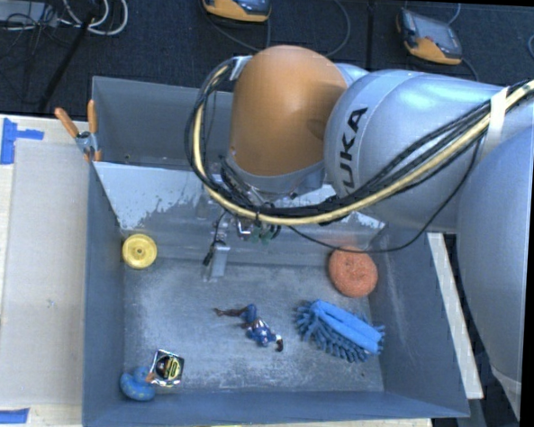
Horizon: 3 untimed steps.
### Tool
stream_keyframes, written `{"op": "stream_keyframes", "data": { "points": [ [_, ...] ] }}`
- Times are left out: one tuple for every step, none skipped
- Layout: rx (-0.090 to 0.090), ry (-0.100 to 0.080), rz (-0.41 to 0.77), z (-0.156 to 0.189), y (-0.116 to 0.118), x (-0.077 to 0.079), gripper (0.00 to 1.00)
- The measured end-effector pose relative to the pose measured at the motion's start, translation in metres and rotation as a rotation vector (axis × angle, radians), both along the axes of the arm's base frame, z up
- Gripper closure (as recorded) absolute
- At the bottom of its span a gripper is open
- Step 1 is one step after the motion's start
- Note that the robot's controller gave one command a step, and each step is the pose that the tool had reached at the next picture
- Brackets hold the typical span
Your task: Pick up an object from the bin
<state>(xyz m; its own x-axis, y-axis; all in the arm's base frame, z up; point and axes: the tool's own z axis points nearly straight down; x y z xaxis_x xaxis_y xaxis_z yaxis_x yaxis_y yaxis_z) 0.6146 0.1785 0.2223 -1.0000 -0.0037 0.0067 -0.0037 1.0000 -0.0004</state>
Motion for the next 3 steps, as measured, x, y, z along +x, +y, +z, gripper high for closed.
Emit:
{"op": "stream_keyframes", "data": {
  "points": [
    [0.001,-0.007,-0.003,0.005,-0.001,0.001,0.0],
    [0.001,-0.009,-0.079,-0.039,-0.04,-0.02,0.0],
    [-0.001,-0.001,-0.093,-0.046,-0.064,-0.014,0.0]
  ]
}}
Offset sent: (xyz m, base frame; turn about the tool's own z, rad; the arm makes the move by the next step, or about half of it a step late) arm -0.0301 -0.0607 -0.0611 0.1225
